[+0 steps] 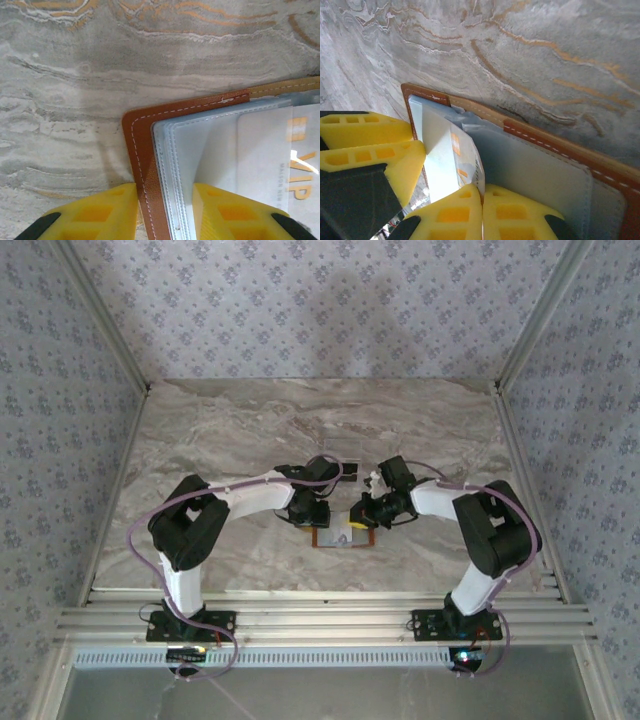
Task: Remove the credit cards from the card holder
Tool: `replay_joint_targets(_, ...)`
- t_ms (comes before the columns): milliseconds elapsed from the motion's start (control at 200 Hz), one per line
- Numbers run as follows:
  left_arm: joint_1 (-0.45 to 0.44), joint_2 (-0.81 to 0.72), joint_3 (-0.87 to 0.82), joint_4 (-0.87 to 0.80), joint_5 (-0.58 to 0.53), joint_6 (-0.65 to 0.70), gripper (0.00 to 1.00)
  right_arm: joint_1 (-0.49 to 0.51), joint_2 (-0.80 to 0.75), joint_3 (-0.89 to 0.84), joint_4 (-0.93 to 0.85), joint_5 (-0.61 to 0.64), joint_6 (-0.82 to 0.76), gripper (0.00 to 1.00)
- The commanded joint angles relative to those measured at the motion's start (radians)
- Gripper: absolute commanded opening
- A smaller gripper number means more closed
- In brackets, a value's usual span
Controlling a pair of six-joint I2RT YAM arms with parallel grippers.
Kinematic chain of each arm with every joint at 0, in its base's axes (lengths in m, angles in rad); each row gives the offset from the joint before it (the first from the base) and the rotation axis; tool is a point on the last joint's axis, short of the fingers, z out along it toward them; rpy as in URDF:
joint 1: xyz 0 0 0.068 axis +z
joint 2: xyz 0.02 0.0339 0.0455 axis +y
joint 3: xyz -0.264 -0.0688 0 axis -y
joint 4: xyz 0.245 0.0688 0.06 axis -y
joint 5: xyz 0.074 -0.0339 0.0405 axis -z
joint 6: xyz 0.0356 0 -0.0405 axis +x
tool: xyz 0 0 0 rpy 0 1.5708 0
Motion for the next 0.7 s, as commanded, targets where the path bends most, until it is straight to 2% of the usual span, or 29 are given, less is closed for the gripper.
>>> replay_joint_targets(0,-0.007,0.032,-0.006,-0.079,-0.038,0.021,0.34,-0.021,-0.024,-0.01,-0.116,0.095,-0.065,0.07)
replay_joint_targets(460,-0.004,0.003,0.007,-0.082,-0.046,0.04,0.34,-0.071,-0.162,0.015,-0.243,0.094,-0.142,0.05)
replay_joint_targets(695,-0.005,-0.034,0.07,-0.107,-0.047,0.067,0.34,-0.076,-0.235,0.076,-0.335,0.1,-0.204,0.02)
